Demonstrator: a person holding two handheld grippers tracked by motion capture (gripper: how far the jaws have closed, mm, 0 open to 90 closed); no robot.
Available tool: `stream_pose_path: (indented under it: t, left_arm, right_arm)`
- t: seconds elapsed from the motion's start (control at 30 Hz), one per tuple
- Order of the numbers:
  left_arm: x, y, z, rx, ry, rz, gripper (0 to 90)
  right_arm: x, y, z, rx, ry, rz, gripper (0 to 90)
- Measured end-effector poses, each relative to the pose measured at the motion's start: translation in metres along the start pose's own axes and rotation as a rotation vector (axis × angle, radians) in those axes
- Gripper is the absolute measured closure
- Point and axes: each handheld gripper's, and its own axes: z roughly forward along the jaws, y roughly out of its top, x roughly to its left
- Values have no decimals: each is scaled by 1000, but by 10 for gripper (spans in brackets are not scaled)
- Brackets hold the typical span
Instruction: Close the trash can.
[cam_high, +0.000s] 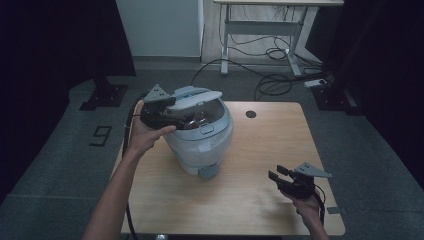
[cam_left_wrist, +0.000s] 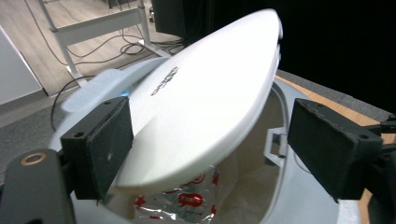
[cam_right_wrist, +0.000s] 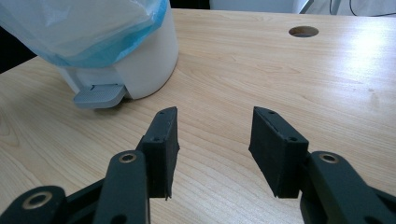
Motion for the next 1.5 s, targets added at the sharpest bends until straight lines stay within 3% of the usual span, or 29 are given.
stream_pose_path:
  t: [0.33, 0.63, 0.67, 0.77, 0.87, 1.13, 1.33, 1.37, 1.4, 1.5]
  left_arm:
    - [-1, -6, 14, 31, -53, -41, 146]
    - [3, -4, 25, 54, -75, -79, 126]
    - [3, -4, 27, 60, -47, -74, 149]
    - [6, -4, 32, 71, -21, -82, 161]
    - [4, -4, 36, 78, 31, -62, 165]
    - [0, -7, 42, 35, 79, -73, 177]
    - [-5, -4, 44, 59, 99, -65, 205]
    - [-7, -4, 45, 60, 114, -37, 231]
    - [-8, -5, 45, 56, 117, -39, 252]
    - [-11, -3, 47, 59, 110, -32, 253]
  right_arm:
    - [-1, -1, 0, 2, -2, 7, 518]
    - [-1, -2, 1, 8, -6, 11, 517]
    - [-2, -2, 1, 9, -7, 12, 517]
    - [-2, -3, 0, 9, -8, 12, 517]
    - [-2, -2, 0, 8, -9, 12, 517]
    - [-2, -3, 1, 12, -10, 12, 516]
    - [-2, -3, 1, 13, -12, 13, 516]
    - [-2, -3, 1, 14, -11, 11, 515]
    - [-2, -3, 1, 15, -11, 11, 515]
    - [0, -3, 2, 16, -9, 6, 515]
